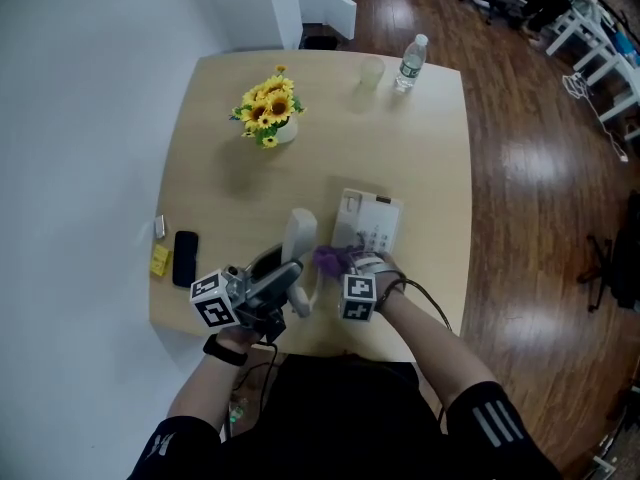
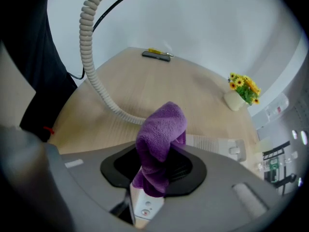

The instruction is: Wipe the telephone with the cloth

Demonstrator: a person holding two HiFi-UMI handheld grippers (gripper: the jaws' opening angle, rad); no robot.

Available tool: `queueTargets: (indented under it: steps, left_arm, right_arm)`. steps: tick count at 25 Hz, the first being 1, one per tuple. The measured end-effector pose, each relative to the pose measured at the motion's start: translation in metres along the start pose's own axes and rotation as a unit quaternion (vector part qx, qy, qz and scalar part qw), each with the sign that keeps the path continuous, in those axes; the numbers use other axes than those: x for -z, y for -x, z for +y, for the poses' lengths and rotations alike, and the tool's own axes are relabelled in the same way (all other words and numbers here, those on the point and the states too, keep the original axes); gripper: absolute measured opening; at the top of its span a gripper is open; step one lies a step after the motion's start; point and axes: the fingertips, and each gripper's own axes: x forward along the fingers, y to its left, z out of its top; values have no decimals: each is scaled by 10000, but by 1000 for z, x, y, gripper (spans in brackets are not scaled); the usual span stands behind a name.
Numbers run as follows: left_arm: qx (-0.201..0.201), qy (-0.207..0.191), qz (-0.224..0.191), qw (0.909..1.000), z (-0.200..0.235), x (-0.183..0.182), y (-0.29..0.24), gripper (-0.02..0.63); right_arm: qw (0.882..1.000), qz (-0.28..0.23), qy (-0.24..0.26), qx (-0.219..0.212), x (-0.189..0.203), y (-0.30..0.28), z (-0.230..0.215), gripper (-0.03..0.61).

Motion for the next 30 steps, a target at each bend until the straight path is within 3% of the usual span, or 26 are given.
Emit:
queueTargets:
  steps: [4,9,11,13,17,21,24,30]
  left_arm:
    - [-88,-59,62,9999,2,4,0,212]
    - [-201,-133,144,9996,5,10,-1,212]
    - [-419,-212,232,9986,13,13,-2,212]
    - [-885,-440,492,9939,32,22,-5,212]
    - [-1878,-1128,1106,9694,80,41,-16,212]
    - [-2367,-1262,1166,9563,115,50,-37,212]
    - [-2784,-1347,1284,9423,140,58,-46,212]
    - [-3773,-1549,1694,8972,191,81,-52,212]
  right_arm:
    - [9982,-39,-565,-216,-4,-3,3,135]
    - [9844,-390,-1418,-969,-12,13,16,135]
    - [9788,-660,-1623,-1059,-14,26,27,135]
    - [9712,-993,-1952,-937,-11,45,34,135]
    - [9527,-1453,-2625,-482,7,87,39,135]
    - [9400,-1689,-2964,27,34,127,35,135]
    - [9231,-1982,-3269,413,45,157,25,135]
    - [8793,-2530,-3870,1139,63,213,-5,137]
